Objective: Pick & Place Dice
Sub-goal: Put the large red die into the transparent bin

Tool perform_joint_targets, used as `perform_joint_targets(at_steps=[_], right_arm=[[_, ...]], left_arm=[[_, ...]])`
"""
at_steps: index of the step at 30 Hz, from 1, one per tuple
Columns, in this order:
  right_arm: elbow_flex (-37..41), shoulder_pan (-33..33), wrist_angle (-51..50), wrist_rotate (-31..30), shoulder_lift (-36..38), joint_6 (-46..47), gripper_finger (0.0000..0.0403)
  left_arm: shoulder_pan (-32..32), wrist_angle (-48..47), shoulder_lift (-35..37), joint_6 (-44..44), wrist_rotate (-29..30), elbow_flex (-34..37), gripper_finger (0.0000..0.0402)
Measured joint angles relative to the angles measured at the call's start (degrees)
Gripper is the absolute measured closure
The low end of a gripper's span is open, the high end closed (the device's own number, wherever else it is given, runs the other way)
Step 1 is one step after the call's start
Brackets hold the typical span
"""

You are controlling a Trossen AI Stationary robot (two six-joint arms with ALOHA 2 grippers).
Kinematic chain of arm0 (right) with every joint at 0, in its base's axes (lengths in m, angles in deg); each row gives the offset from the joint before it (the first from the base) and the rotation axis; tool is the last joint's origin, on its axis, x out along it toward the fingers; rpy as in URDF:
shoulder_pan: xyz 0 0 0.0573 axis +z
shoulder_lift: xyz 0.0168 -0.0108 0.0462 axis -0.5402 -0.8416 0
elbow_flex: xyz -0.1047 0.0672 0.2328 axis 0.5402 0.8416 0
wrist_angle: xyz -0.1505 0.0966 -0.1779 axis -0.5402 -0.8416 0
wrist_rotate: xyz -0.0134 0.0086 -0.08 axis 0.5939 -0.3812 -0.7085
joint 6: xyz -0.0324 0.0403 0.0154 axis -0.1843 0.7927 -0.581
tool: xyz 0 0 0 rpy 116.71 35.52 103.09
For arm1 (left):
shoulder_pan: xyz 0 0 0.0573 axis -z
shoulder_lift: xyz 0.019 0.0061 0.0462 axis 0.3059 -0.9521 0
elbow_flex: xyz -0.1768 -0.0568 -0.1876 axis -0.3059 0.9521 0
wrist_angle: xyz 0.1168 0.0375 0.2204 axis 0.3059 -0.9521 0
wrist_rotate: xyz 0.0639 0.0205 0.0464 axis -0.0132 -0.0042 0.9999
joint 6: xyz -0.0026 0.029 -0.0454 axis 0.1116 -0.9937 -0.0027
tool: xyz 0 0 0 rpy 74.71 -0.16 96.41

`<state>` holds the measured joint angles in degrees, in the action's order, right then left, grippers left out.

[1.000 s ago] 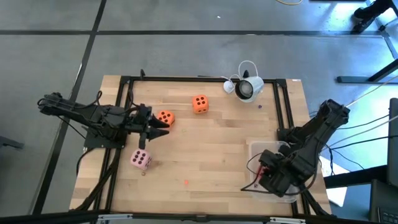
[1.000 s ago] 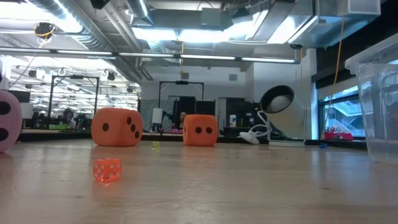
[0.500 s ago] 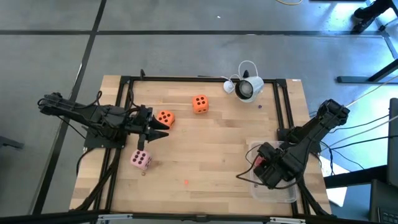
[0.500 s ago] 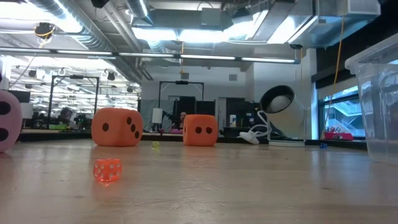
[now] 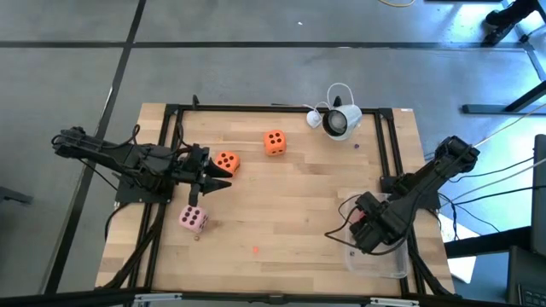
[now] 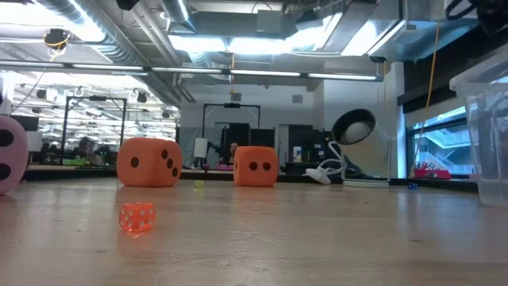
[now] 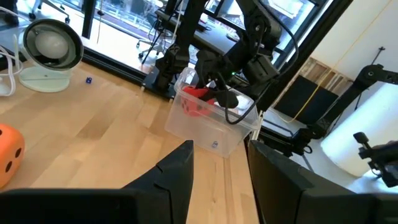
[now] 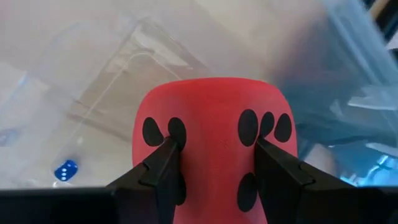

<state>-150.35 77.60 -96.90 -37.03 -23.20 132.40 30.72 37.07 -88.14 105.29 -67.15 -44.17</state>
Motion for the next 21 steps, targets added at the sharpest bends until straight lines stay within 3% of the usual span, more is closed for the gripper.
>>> perform_joint_targets(at_steps=[21], right_arm=[[2.4,-1.1,5.0,-0.6,0.0,-1.5,0.0239]], left_arm=[[0.0,0.0,0.0,0.7,0.0,0.0,0.0254]])
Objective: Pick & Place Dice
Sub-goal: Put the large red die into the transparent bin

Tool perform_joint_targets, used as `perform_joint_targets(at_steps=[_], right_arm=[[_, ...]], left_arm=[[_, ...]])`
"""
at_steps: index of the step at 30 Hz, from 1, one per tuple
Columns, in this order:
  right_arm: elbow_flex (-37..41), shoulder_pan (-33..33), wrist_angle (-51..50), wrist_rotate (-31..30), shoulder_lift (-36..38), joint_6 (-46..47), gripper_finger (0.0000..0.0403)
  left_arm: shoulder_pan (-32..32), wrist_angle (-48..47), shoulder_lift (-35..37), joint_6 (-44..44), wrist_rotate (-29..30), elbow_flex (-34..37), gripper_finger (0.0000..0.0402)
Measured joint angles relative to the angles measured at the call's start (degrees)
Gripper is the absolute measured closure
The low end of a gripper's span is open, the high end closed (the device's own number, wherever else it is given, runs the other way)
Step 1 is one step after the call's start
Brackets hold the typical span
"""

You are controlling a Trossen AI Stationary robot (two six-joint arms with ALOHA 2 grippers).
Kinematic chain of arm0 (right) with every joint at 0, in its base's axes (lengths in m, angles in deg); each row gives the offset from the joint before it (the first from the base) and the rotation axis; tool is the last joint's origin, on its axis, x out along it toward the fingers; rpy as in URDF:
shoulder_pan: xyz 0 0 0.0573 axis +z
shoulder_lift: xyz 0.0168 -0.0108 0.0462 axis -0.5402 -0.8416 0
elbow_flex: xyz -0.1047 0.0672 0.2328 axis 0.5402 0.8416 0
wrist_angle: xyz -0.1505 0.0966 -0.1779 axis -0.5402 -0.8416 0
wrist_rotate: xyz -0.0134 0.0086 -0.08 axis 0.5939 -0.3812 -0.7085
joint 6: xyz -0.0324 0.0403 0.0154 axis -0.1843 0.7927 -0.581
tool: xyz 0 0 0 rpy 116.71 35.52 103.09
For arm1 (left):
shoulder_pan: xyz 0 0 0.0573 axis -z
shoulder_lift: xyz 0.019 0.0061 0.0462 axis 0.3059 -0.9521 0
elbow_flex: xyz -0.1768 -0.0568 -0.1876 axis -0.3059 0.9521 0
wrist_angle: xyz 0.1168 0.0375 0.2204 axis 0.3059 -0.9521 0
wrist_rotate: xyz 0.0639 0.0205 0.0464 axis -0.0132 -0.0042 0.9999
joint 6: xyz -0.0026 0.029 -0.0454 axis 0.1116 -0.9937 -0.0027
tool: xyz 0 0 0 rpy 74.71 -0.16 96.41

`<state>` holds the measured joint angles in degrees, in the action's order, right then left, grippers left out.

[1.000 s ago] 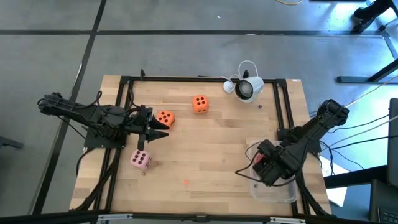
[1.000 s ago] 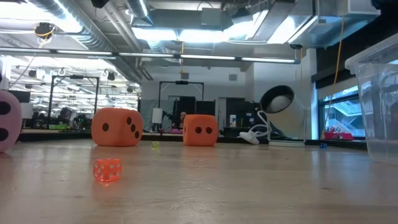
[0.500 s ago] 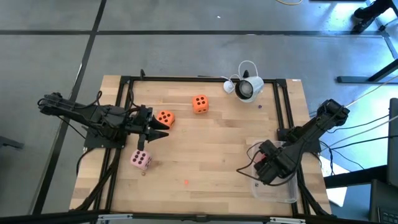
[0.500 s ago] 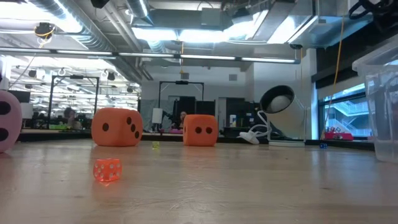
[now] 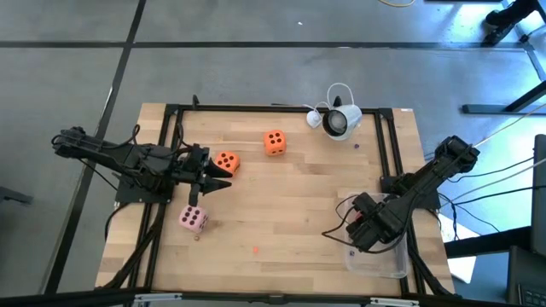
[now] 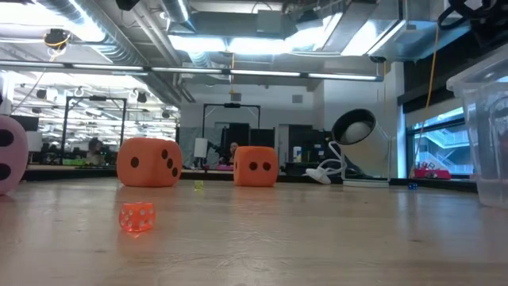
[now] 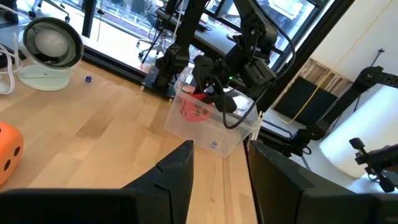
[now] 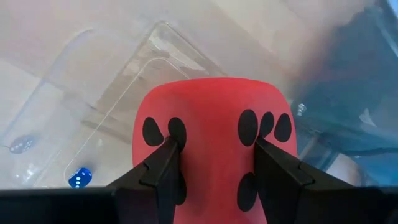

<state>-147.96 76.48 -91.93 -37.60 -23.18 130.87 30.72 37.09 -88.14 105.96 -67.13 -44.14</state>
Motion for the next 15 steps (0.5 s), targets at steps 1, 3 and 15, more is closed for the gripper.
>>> perform_joint_targets(at_steps=[1,3,15], right_arm=[[0.0,0.0,0.2,0.0,0.0,0.0,0.0239],[0.0,0.0,0.1,0.0,0.0,0.0,0.0239],[0.0,0.0,0.2,0.0,0.0,0.0,0.024]], left_arm=[[0.0,0.0,0.0,0.2,0.0,0.0,0.0254],[0.0,0.0,0.0,0.3,-0.1,0.0,0.0254],[0.0,0.0,0.0,0.4,-0.6,0.0,0.0254]])
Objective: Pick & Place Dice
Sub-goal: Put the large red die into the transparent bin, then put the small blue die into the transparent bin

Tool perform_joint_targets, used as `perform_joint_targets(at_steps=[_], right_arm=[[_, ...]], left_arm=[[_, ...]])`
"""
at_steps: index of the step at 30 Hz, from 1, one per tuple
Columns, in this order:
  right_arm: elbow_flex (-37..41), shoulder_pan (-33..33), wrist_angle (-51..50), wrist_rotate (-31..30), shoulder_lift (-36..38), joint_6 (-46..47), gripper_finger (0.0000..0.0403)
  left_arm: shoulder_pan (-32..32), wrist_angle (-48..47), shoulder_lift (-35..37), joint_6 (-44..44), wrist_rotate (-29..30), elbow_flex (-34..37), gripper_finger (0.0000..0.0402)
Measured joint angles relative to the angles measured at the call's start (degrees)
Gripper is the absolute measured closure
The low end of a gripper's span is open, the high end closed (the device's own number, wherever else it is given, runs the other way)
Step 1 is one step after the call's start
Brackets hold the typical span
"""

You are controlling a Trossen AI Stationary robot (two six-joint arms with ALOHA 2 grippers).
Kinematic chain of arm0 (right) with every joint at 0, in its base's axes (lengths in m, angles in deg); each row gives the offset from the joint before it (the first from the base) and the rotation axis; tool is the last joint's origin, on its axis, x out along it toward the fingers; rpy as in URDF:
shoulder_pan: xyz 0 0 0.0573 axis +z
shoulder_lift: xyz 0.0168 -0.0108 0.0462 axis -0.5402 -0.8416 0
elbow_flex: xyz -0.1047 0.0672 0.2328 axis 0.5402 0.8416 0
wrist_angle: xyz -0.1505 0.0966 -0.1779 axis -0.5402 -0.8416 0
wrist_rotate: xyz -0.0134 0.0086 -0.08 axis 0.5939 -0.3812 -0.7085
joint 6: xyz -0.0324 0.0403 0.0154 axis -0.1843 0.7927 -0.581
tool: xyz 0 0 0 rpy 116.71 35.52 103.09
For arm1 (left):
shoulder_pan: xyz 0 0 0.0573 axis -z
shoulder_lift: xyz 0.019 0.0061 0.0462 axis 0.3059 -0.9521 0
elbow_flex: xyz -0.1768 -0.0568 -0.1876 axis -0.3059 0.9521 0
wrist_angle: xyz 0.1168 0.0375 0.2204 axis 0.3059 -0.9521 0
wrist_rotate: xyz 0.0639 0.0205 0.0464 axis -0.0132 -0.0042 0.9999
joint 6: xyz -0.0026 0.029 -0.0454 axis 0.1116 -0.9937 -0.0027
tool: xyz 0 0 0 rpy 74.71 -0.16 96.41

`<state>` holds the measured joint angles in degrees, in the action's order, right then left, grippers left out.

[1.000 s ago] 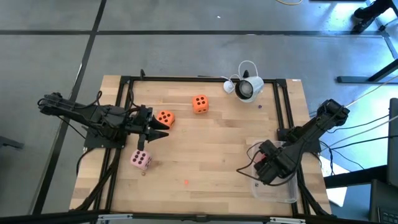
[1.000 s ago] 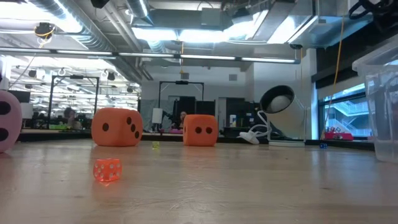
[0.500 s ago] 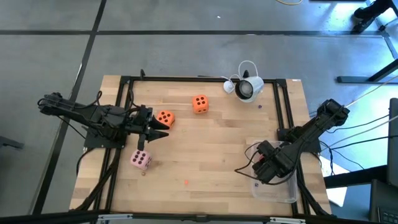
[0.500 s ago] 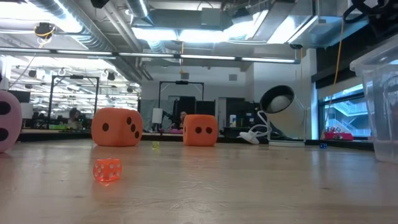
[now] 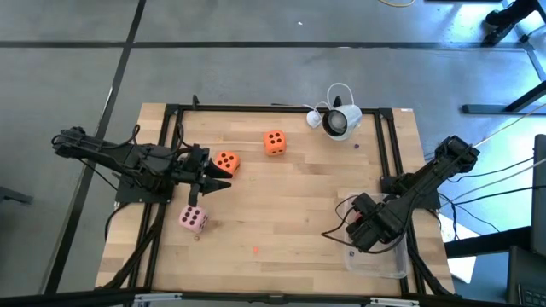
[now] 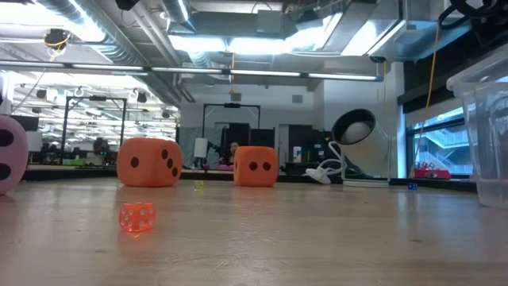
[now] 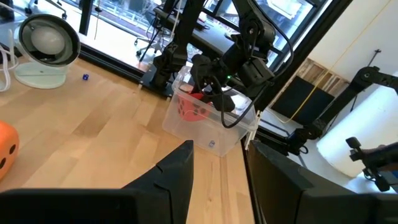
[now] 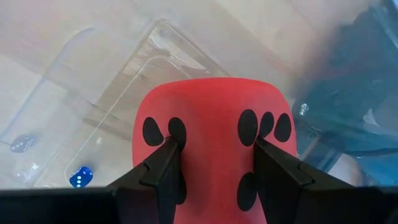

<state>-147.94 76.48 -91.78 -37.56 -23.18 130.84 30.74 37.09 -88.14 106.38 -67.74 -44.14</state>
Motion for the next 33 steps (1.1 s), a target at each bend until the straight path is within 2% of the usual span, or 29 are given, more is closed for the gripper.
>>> perform_joint_targets(at_steps=[3,9,11,17,21,33], right_arm=[[0.0,0.0,0.0,-0.1,0.0,-0.2,0.0231],[0.0,0.0,0.0,0.7,0.0,-0.2,0.0043],[0.0,0.0,0.0,1.5,0.0,-0.1,0.0019],[0.0,0.0,0.2,2.0,0.0,-0.2,0.0079],[0.0,0.0,1.7,2.3,0.0,-0.7,0.0105],[-8.6,0.0,2.2,0.7,0.0,-4.4,0.0099]], left_arm=[[0.0,0.0,0.0,0.0,0.0,0.0,0.0254],[0.0,0.0,0.0,-0.1,0.0,0.0,0.0254],[0.0,0.0,0.0,-0.2,0.0,0.0,0.0254],[0.0,0.0,0.0,-0.2,0.0,0.0,0.0254],[0.0,0.0,0.0,-0.2,0.0,0.0,0.0254],[0.0,0.0,0.0,-0.2,0.2,0.0,0.0254]])
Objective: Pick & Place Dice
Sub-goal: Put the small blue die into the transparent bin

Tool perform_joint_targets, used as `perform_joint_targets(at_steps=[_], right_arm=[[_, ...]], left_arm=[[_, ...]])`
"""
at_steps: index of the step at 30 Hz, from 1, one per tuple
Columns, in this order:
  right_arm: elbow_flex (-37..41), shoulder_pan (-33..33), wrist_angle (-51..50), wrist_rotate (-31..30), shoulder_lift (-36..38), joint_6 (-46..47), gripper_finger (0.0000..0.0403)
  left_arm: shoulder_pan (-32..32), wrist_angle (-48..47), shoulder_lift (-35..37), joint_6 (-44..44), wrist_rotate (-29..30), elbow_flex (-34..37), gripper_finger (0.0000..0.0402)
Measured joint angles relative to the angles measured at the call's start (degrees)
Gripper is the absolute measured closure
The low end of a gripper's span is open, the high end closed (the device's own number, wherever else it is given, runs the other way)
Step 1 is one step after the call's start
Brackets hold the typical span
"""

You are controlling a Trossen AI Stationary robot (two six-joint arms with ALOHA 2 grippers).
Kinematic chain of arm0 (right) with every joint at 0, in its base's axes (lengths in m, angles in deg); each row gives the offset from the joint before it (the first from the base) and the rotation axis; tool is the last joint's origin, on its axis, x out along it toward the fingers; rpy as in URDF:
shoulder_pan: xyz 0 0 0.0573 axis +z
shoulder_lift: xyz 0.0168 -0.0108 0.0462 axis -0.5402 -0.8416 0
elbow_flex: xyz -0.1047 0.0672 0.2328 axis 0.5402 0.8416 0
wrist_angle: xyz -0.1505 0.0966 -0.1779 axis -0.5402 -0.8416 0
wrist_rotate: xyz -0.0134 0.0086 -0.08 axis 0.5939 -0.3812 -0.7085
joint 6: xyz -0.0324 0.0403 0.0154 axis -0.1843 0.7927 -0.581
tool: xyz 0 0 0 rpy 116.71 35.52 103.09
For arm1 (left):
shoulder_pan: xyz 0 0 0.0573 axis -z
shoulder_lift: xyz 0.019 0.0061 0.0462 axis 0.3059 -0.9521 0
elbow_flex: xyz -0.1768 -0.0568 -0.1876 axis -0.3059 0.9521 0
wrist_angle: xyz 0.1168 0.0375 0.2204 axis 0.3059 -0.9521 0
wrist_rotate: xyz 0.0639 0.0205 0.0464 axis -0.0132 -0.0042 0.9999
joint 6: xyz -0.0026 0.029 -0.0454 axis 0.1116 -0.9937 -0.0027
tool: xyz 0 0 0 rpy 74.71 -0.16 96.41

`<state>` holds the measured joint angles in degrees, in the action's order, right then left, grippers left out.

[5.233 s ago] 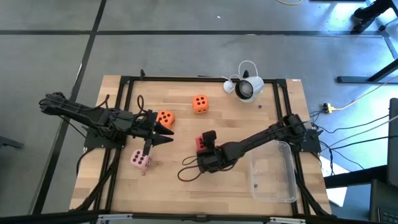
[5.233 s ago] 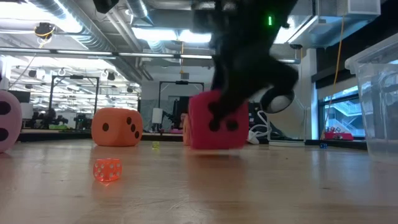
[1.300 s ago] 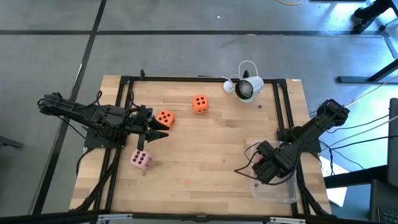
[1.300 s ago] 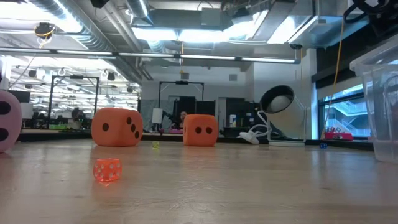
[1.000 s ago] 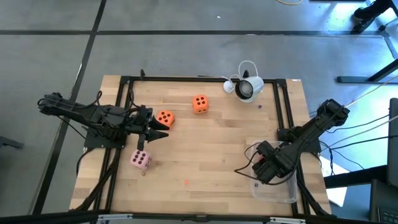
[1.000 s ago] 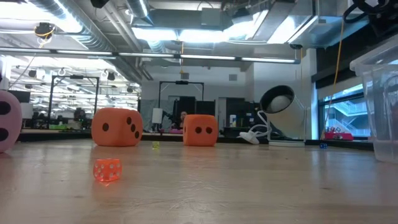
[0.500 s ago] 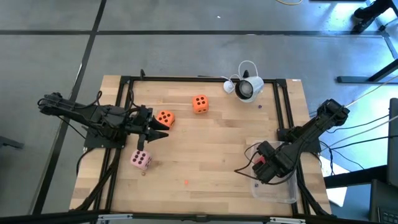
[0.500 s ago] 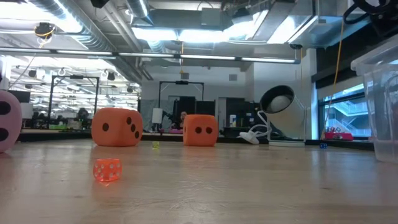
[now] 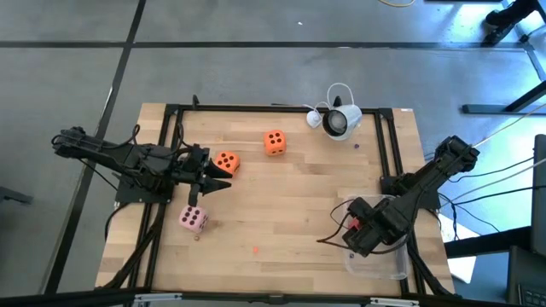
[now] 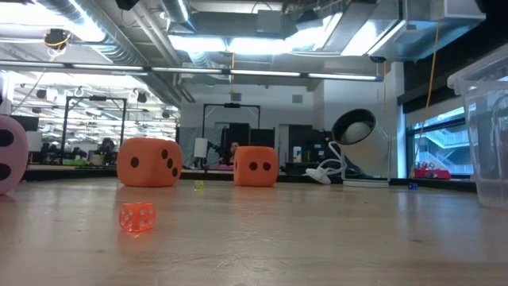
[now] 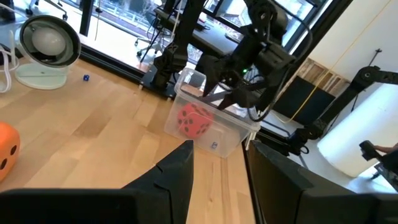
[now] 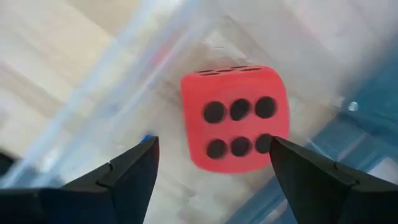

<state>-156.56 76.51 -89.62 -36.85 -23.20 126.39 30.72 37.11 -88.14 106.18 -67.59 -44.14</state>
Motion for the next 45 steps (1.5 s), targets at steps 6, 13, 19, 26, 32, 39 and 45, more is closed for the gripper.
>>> perform_joint_targets(at_steps=[6,13,19,26,32,39,45], right_arm=[[-4.5,0.0,-2.4,-0.1,0.0,0.2,0.0104],[-13.2,0.3,-11.9,-5.1,0.0,0.2,0.0125],[-19.5,-0.8,-14.1,-15.8,0.6,0.0,0.0141],[-20.0,-9.8,-14.2,-19.4,3.2,-0.1,0.0166],[-19.2,-22.8,-14.2,-16.8,6.0,-10.1,0.0192],[-12.5,-35.0,-14.2,-13.0,12.5,-17.6,0.0212],[-5.4,-42.7,-14.2,-11.6,17.6,-19.6,0.0213]], left_arm=[[0.0,0.0,0.0,0.0,0.2,0.0,0.0254],[0.0,0.2,0.0,0.0,0.2,0.0,0.0254],[0.0,0.2,0.0,0.0,0.2,0.0,0.0254],[0.0,0.4,0.0,0.0,0.0,0.0,0.0254],[0.0,0.2,0.0,-0.3,-1.6,0.0,0.0254],[0.0,0.3,0.0,-2.5,-3.3,0.0,0.0254],[0.0,0.4,0.0,-2.8,-3.3,0.0,0.0254]])
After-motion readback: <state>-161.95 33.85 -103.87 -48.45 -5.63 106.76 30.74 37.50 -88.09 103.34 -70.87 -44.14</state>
